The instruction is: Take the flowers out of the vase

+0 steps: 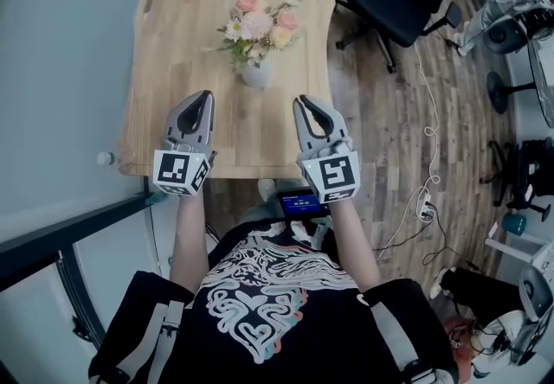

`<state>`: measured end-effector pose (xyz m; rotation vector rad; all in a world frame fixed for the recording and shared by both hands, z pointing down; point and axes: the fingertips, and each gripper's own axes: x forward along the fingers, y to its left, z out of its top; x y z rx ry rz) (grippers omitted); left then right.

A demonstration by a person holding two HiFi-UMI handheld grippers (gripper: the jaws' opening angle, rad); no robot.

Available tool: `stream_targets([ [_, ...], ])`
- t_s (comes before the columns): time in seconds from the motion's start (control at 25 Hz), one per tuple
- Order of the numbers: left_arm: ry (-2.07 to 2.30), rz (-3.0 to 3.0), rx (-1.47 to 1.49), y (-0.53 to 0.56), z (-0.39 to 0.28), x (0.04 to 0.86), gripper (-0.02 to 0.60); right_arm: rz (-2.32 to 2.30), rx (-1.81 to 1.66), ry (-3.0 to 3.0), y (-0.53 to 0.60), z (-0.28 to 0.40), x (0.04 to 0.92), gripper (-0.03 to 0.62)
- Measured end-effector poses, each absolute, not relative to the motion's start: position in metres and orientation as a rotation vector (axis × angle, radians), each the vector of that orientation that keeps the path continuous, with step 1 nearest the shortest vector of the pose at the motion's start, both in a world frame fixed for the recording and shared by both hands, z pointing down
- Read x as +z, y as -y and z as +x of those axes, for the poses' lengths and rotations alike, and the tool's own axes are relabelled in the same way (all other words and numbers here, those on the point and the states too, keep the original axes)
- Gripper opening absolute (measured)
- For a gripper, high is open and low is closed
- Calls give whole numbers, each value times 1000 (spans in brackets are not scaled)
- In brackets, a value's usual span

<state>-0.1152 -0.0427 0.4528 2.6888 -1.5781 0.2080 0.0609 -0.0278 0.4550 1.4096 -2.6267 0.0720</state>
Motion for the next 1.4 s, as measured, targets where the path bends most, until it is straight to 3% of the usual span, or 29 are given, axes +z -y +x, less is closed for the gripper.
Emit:
stream_targets([
  [0.92, 1520, 2664, 108, 113, -109, 465, 9, 1207, 143, 2690, 111, 45, 483, 11],
  [0.96, 1513, 2661, 97, 114, -109, 465, 14, 1197, 150, 2695, 112, 44, 484, 12],
  [1.0, 1503, 2662, 94, 116, -109, 465, 25, 1191, 155, 2705, 115, 43, 486, 55],
  [1.28, 1379, 2716, 109, 124, -99, 470, 65, 1134, 186, 2715, 130, 35, 503, 78],
  [1.32, 1360, 2722, 102, 124, -99, 469, 107, 1123, 189, 2715, 131, 34, 505, 97],
  [1.4, 1327, 2728, 91, 125, -99, 469, 124, 1106, 185, 2716, 135, 30, 507, 97],
])
